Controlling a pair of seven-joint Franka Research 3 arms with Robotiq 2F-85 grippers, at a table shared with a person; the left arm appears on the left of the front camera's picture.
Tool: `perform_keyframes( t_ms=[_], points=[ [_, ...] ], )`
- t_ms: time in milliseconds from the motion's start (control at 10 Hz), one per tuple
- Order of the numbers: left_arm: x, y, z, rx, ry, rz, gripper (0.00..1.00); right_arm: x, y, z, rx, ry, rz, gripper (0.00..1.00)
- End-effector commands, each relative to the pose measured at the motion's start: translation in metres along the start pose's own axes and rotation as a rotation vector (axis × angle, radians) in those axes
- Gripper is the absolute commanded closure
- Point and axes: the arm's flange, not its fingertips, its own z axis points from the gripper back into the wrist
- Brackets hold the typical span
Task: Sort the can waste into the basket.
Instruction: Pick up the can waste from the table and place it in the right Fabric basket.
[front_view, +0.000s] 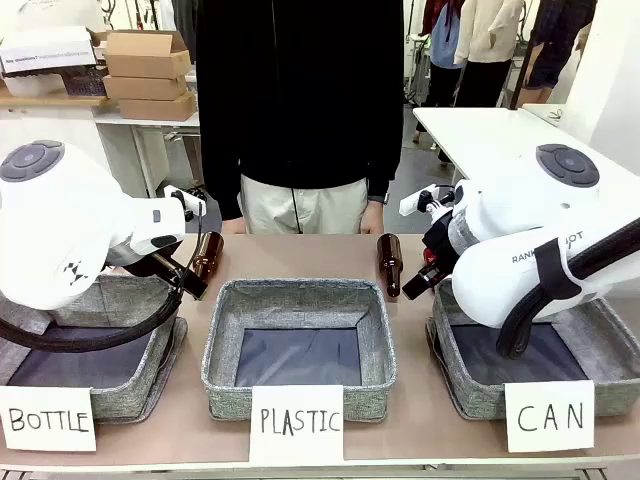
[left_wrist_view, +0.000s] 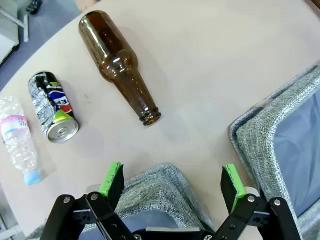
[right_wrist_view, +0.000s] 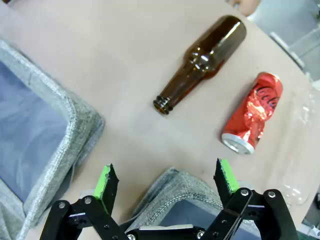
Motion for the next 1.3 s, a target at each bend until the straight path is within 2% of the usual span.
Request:
perform_keyframes(
  t_ms=[0, 1000, 1100, 1200],
  points=[
    [0.000, 0.000, 0.000, 0.000, 0.000, 0.000, 0.00, 0.000, 0.000, 0.000, 0.000, 0.000, 0.000, 0.00],
    [0.000, 0.000, 0.000, 0.000, 0.000, 0.000, 0.00, 0.000, 0.000, 0.000, 0.000, 0.000, 0.000, 0.00],
    [0.000, 0.000, 0.000, 0.000, 0.000, 0.000, 0.00, 0.014, 0.003, 0.035, 0.094, 0.001, 0.036, 0.00],
    [0.024, -0.004, 0.052, 0.096, 0.173, -0.105, 0.00, 0.025, 0.002, 0.095, 0.115, -0.023, 0.018, 0.00]
  ],
)
